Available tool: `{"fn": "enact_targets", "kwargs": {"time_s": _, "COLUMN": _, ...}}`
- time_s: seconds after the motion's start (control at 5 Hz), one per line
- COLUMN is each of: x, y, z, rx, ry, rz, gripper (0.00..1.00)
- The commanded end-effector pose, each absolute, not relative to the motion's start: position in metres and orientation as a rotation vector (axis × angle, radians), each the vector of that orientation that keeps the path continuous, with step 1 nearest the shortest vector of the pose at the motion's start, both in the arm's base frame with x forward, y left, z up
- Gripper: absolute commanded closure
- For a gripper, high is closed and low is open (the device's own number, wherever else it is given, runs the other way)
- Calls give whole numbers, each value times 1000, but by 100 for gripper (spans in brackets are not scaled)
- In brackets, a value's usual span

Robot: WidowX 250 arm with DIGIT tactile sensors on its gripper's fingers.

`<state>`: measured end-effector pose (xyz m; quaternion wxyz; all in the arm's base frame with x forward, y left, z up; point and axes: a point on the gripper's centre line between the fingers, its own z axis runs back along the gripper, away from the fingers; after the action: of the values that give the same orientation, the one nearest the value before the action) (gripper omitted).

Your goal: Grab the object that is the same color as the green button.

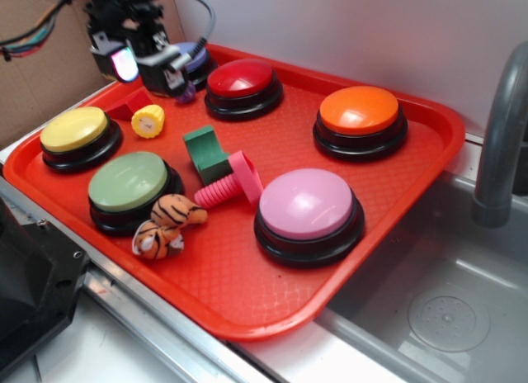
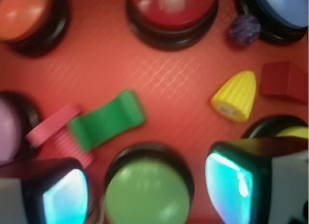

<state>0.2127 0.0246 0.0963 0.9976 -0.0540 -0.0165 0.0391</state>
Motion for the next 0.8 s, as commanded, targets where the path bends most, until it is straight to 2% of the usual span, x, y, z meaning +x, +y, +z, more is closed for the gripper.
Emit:
{"fn": "enact_targets", "kwargs": {"time_s": 0.0, "x": 234, "y": 16, "z": 62, "rx": -83, "ry": -25, "rz": 44, "gripper": 0}}
{"fn": "enact_targets", "kwargs": {"time_s": 0.6, "x": 239, "y": 10, "z": 35, "rx": -101, "ry": 28, "rz": 20, "gripper": 0}}
